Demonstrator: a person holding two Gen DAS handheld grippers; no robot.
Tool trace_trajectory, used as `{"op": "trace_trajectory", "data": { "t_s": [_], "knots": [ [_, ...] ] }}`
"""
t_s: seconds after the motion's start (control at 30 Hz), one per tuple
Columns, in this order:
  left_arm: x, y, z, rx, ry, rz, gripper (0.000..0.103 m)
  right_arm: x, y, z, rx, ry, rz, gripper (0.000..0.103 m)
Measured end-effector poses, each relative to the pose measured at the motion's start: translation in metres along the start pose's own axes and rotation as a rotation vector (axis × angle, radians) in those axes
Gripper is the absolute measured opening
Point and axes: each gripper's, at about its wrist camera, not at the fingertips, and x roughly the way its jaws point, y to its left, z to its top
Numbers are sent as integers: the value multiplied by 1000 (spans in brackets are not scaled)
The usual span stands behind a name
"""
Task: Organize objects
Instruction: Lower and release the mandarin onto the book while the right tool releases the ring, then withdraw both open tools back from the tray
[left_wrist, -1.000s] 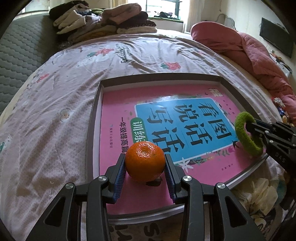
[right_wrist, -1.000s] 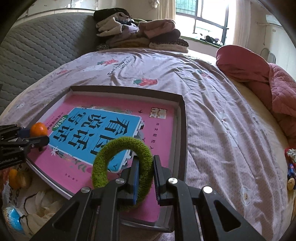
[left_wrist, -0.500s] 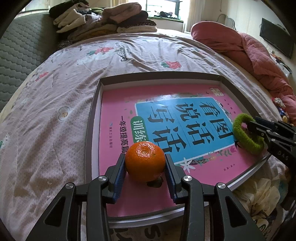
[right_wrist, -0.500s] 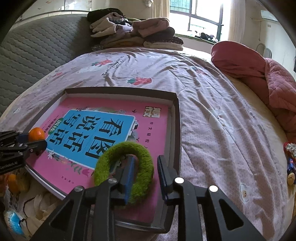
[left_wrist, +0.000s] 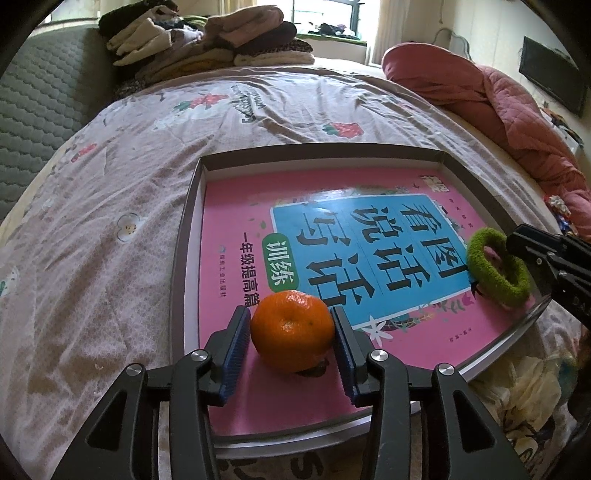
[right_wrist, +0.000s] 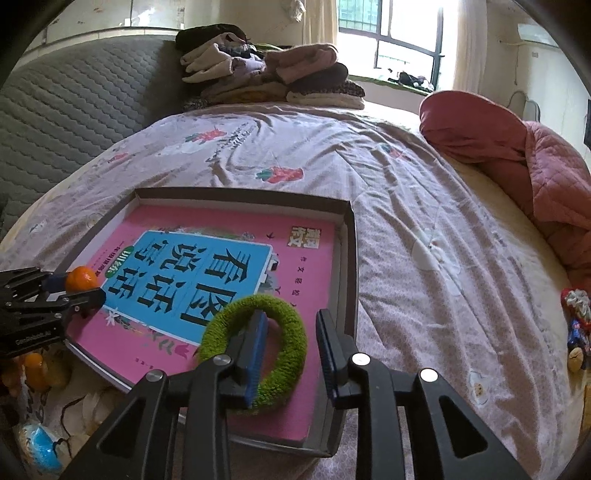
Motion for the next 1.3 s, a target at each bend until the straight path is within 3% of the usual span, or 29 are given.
{"op": "trace_trajectory", "data": {
  "t_s": [0.63,1.13,1.3],
  "knots": [
    [-24,1,7,-19,-29,-14,49,-20,13,6,-20,-42,37,33],
    [-77,-4,9,-30,-129,-15,49,-53,22,15,-36,-115,83,34],
    [-99,-8,7,-30,-171,-10,49,-71,25,16,-41,-152,105,46]
  ]
}}
